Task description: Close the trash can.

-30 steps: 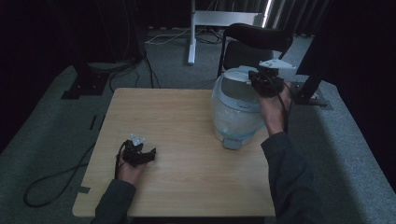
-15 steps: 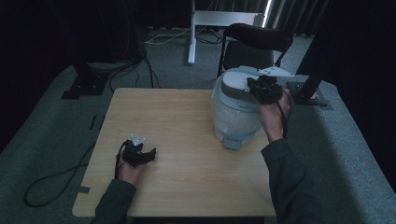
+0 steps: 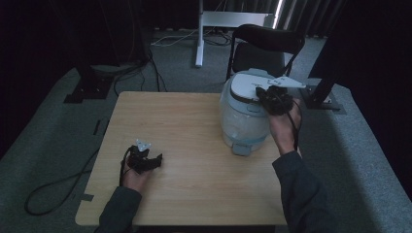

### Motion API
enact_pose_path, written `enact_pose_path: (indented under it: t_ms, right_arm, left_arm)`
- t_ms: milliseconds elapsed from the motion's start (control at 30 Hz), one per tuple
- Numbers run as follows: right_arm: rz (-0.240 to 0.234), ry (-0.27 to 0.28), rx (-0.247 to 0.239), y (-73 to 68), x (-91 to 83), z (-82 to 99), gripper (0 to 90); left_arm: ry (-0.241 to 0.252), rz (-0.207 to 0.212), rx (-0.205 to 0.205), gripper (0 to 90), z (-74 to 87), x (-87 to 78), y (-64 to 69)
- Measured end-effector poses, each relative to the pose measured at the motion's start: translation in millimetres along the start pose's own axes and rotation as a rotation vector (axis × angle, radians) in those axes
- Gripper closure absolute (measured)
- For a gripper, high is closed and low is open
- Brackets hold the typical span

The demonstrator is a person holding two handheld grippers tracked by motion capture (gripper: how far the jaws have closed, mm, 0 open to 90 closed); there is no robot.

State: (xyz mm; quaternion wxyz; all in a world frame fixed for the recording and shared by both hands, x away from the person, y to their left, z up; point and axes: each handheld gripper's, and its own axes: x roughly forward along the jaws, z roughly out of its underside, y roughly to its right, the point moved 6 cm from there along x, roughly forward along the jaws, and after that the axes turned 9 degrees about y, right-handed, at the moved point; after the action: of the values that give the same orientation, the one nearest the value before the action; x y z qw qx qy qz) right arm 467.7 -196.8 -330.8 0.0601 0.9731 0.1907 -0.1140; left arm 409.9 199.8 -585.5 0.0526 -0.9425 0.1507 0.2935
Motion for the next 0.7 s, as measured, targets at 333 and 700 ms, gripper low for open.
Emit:
enact_pose_path:
  t_ms: [333, 700]
  right_arm:
    - [-0.006, -0.004, -0.002, -2.3, -0.7, 5.1, 89.9]
    - [-0.014, -0.005, -0.005, -4.6, -1.8, 11.5, 89.9]
  left_arm:
    - [0.003, -0.001, -0.001, 25.9, -0.1, 0.3, 0.0]
    - [0.004, -0.001, -0.001, 25.9, -0.1, 0.3, 0.0]
